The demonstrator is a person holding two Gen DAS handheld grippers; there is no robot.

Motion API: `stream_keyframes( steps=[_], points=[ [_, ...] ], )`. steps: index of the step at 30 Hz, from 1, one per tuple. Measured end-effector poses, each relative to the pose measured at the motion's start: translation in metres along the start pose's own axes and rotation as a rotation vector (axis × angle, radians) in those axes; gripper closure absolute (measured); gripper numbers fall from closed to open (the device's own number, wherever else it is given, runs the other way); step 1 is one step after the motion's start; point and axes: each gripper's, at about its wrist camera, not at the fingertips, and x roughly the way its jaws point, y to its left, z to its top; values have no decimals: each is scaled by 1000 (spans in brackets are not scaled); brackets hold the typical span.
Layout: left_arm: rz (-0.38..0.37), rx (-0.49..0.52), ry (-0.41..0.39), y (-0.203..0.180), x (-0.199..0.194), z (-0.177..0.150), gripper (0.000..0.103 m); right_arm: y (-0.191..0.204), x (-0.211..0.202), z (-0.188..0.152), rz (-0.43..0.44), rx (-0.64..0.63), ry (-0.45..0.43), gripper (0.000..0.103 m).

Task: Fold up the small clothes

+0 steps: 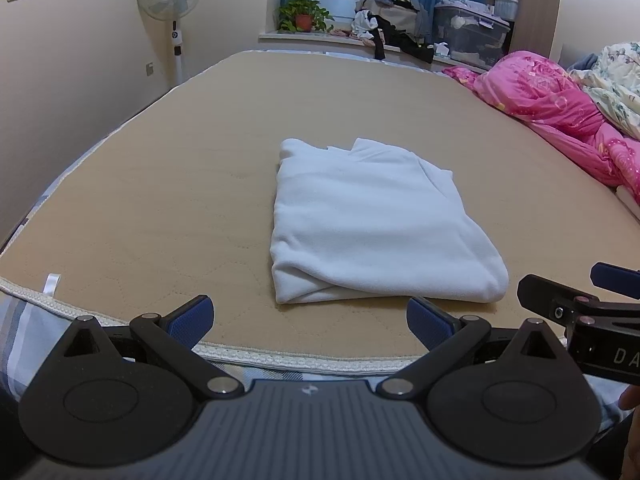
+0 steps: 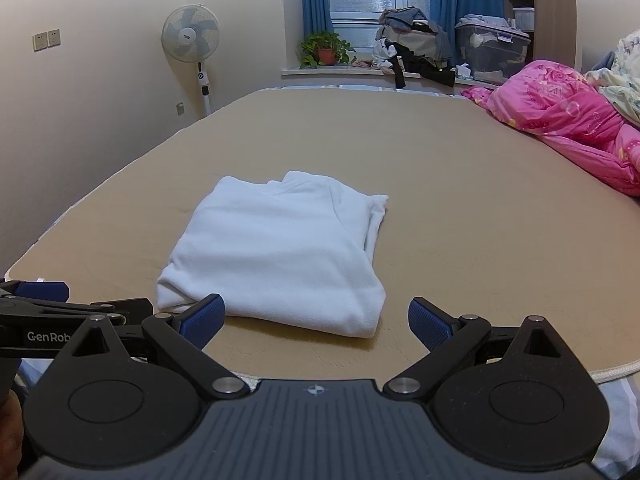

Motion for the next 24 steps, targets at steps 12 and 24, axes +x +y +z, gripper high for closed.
stream_keyframes(
  steps=[12, 24],
  points=[
    [-5, 0, -2, 0, 0, 0, 0, 1, 0, 1, 0, -1, -5, 5],
    [-10, 3, -4, 0, 0, 2, 0, 1, 0, 1, 0, -2, -8, 5]
  ],
)
